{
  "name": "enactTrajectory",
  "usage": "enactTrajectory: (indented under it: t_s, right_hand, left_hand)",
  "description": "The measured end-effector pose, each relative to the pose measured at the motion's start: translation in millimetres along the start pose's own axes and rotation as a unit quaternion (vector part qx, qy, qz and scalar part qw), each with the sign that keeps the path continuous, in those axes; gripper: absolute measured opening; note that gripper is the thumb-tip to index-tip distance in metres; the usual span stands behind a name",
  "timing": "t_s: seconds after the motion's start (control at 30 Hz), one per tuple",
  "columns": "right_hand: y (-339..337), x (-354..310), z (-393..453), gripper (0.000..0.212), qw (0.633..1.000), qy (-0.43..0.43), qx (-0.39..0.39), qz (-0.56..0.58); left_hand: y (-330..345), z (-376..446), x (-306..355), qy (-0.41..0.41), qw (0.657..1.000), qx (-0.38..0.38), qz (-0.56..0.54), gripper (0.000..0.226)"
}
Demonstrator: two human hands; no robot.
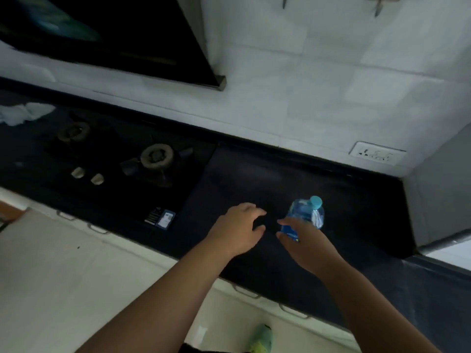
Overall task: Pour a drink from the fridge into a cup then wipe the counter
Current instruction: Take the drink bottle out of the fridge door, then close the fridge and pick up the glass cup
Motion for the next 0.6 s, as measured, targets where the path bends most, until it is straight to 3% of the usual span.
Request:
enactTrajectory:
  t_s: [0.27,0.43,0.6]
  right_hand:
    - [61.5,-213.8,10.8,0.045,0.973,-0.192,0.012,-0.125]
    - [153.9,-376.8,10.0,0.047,0.938,-0.305,-0.034,-0.162]
    - [246.4,-510.0,-4.4,0.046,0.899,-0.395,-0.077,-0.172]
  left_hand:
    - [-89.8,-167.8,-178.3,-0.138,0.975,0.168,-0.048,0.048]
    - [-134.0,-303.2,-303.3,-0.244,0.93,0.269,-0.054,0.049]
    - [-145.0,-429.2,-407.8,-0.372,0.873,0.309,-0.064,0.049]
Point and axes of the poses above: each hand's wrist, its own z-axis towards the middle knuckle, its own y-axis out of the palm, x = y × z, the point moved 5 cm from there along z, towards the middle knuckle, and after that the axes turned 8 degrees about -x, right-handed, at the moved point
